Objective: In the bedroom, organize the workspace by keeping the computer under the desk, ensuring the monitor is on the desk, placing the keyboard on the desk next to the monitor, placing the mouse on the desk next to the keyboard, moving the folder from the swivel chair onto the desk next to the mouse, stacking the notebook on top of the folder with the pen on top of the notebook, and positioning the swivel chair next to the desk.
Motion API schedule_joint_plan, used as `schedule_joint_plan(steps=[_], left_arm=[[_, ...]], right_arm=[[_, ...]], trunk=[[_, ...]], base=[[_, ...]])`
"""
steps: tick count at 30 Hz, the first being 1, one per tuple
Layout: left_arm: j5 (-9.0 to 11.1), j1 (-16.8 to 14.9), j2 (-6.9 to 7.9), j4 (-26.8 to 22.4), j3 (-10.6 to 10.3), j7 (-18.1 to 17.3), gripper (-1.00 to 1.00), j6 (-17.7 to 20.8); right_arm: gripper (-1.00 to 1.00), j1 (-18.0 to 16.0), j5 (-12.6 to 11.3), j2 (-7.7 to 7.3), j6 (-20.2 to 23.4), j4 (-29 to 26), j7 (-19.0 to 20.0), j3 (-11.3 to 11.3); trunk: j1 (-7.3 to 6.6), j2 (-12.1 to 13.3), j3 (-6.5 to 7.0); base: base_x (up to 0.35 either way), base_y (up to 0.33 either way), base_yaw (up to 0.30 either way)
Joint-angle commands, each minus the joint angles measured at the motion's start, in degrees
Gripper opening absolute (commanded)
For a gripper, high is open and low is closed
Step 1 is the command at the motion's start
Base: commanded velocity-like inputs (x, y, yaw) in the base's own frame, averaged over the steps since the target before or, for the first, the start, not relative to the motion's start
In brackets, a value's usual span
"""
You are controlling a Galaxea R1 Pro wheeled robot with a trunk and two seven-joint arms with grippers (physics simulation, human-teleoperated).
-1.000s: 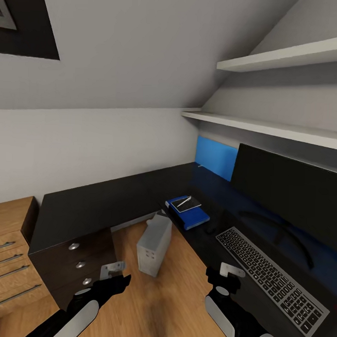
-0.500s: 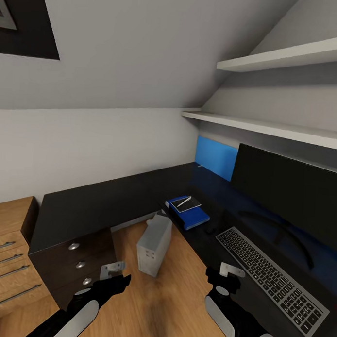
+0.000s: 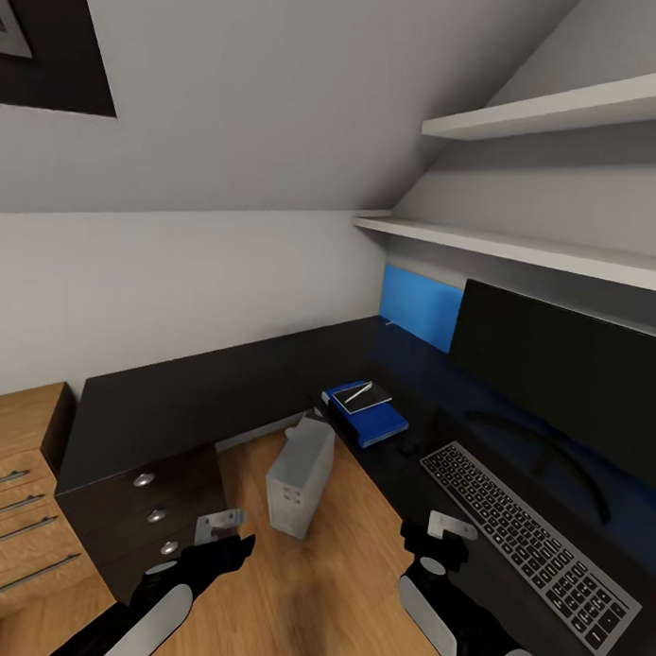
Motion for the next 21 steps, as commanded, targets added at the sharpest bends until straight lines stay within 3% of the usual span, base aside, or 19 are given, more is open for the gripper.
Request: schedule_joint_plan(steps=[1,21], left_arm=[[0.3,-0.1,0.05,-0.1,-0.2,0.4,1.0,0.1],[0.4,-0.1,-0.03,-0.1,-0.2,0.4,1.0,0.0]], right_arm=[[1.0,-0.1,-0.6,-0.09,-0.3,-0.1,-0.4,0.4],[1.0,-0.1,-0.6,-0.09,-0.3,-0.1,-0.4,0.4]], trunk=[[0.01,-0.1,-0.08],[0.45,-0.9,-0.44]], base=[[0.0,0.0,0.0],[0.0,0.0,0.0]])
